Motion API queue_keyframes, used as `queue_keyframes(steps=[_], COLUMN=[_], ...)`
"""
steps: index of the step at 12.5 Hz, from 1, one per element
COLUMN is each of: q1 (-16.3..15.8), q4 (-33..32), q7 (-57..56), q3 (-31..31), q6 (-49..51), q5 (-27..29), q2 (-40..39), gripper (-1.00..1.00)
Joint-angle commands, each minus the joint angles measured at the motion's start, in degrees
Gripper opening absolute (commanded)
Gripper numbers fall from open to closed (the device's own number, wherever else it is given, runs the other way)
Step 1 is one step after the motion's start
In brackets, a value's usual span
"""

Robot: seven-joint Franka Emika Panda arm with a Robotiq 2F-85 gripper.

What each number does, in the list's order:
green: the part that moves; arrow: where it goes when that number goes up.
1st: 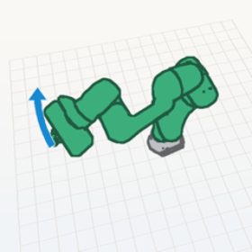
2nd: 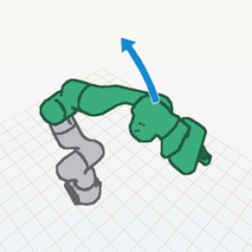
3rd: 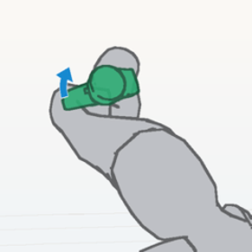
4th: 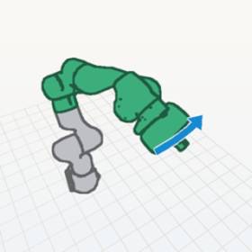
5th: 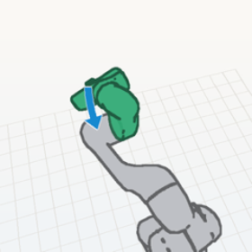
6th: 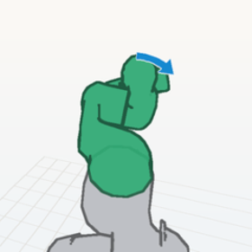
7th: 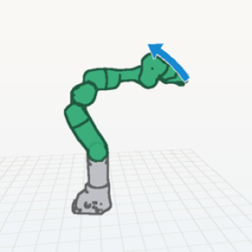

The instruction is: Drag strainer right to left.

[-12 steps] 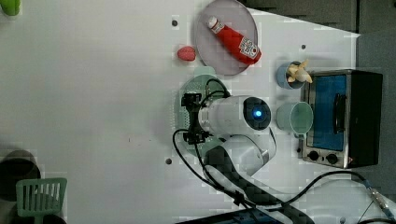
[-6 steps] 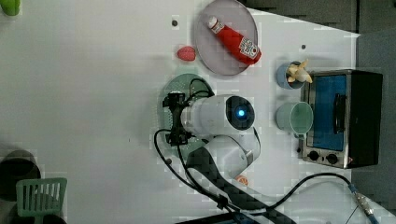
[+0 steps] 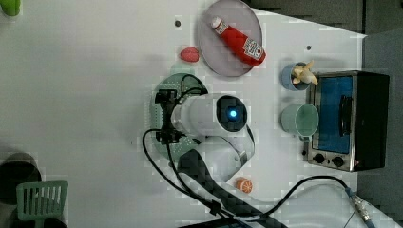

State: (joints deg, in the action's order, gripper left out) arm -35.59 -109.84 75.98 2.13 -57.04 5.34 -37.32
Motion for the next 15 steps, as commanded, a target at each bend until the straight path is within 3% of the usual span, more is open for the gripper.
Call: queue_keyframes(steps=[1, 5, 7, 15], q1=[-3.08, -3.71, -3.63, -2.11], q4=[1.09, 2.58, 1.89, 1.45], q7=[4.95, 4.54, 0.5, -33.27], q3=[1.22, 0.63, -0.74, -15.14], q6=[-0.31, -0.27, 5.27, 33.21], q5=[1.58, 1.43, 0.95, 0.55], q2=[-0.46, -1.17, 1.4, 26.82], gripper=[1.0, 1.0, 1.0, 1.0])
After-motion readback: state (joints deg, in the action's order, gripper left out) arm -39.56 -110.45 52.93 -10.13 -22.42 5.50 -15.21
